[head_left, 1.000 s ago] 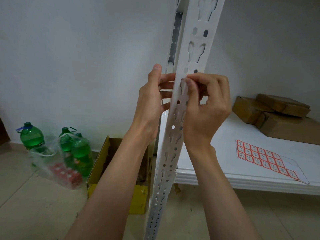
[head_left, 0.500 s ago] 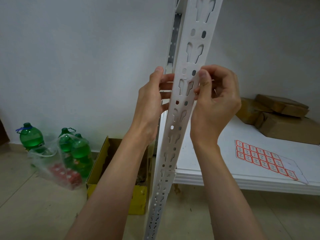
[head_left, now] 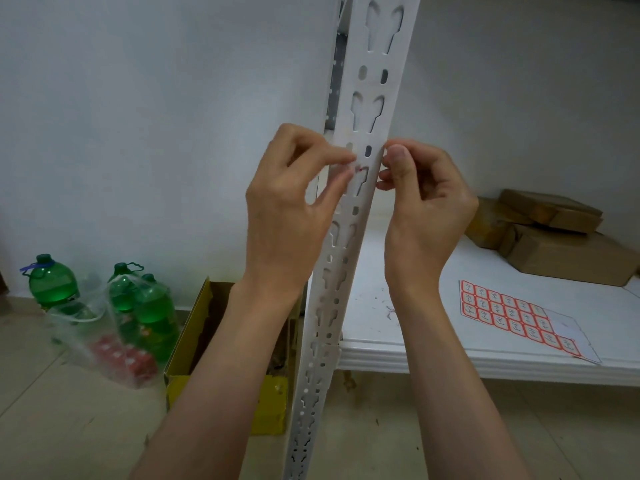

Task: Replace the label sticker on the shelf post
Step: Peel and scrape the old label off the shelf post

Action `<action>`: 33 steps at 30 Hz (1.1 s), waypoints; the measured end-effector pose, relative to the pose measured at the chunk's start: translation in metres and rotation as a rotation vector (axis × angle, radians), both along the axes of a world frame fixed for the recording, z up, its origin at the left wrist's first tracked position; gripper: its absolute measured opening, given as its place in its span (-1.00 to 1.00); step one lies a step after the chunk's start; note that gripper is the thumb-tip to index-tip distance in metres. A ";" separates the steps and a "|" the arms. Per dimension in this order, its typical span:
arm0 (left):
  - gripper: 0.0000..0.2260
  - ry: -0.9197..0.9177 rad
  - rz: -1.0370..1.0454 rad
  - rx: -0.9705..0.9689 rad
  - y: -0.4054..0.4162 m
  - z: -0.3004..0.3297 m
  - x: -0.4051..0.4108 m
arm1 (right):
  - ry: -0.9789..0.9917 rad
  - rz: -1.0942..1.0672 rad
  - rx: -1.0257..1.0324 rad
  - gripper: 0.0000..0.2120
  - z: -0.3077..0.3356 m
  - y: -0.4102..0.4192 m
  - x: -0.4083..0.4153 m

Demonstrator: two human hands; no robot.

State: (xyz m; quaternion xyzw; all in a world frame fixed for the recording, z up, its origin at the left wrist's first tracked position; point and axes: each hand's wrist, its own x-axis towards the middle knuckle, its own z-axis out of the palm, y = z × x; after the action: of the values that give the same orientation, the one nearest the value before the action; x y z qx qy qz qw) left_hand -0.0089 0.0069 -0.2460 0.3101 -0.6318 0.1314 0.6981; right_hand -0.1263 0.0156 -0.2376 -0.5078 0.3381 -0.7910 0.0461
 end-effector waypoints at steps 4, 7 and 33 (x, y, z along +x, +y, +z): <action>-0.87 -0.038 0.066 -0.028 -0.001 0.000 0.000 | -0.039 0.059 0.012 -0.92 0.000 0.002 -0.003; -0.88 -0.011 0.068 -0.036 0.000 0.004 -0.003 | -0.067 0.085 0.019 -0.91 -0.001 0.002 -0.005; -0.88 0.089 -0.079 0.109 0.002 0.014 -0.006 | -0.108 0.215 0.132 -0.92 0.001 0.004 -0.006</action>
State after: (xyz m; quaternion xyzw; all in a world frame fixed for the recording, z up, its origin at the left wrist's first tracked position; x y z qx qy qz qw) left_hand -0.0152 0.0086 -0.2322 0.3281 -0.6181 0.0550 0.7122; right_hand -0.1320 0.0193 -0.2365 -0.4936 0.3300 -0.7838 0.1819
